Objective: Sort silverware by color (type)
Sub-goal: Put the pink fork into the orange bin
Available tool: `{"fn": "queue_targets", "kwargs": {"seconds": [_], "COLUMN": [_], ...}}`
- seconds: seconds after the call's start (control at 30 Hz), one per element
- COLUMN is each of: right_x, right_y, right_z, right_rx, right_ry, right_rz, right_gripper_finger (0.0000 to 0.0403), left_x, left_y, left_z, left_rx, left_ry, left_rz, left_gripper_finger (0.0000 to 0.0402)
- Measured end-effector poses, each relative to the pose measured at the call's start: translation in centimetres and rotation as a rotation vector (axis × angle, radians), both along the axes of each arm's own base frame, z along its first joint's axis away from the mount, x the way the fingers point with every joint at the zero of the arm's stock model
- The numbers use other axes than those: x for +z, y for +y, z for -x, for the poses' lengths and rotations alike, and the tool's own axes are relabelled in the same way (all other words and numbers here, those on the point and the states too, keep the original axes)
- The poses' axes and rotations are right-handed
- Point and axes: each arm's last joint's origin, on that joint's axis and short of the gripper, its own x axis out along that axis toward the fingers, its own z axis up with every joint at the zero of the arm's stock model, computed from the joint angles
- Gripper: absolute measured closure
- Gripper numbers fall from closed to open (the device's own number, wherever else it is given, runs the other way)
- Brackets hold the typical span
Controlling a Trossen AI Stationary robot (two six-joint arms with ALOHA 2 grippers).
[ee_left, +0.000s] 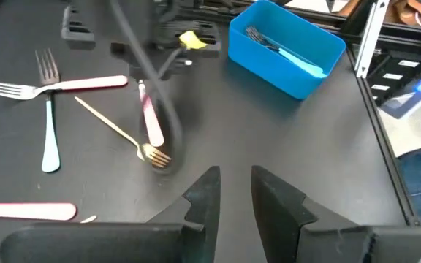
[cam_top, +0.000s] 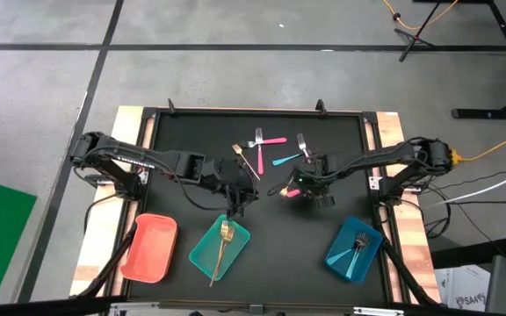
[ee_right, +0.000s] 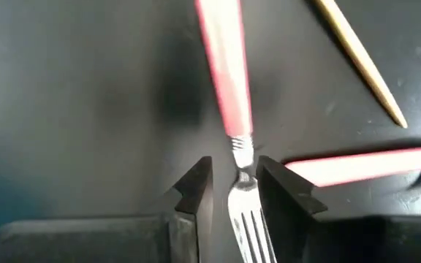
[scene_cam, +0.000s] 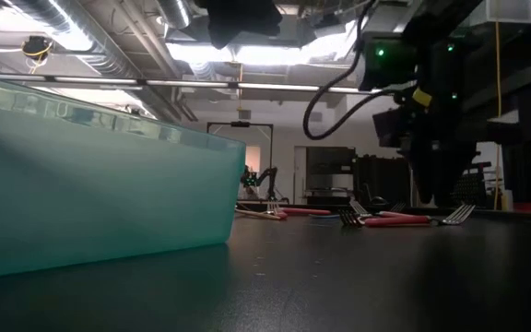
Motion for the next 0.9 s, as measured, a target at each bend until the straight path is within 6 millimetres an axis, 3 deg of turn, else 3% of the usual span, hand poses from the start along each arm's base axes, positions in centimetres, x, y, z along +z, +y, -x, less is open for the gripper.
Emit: {"fn": "queue_targets", "kwargs": {"seconds": [0.3,0.9], "right_x": [-0.1,-1.0], "right_y": [-1.9,-2.0], "right_z": [0.0,-0.5], "right_rx": [-0.079,-0.032], "right_ry": [-0.034,-0.015], "right_rz": [-0.118,-0.096], "right_gripper_finger": [0.0304,0.0304], "left_x": [0.0,-0.1], "left_y": [-1.1,-1.4], "left_z": [0.2,0.2], "left_rx": [0.012,0.011], "left_ry": [-0.005,-0.001], "left_rz": [-0.038,-0.043], "left_gripper_finger": [0.0329,0.0329]}}
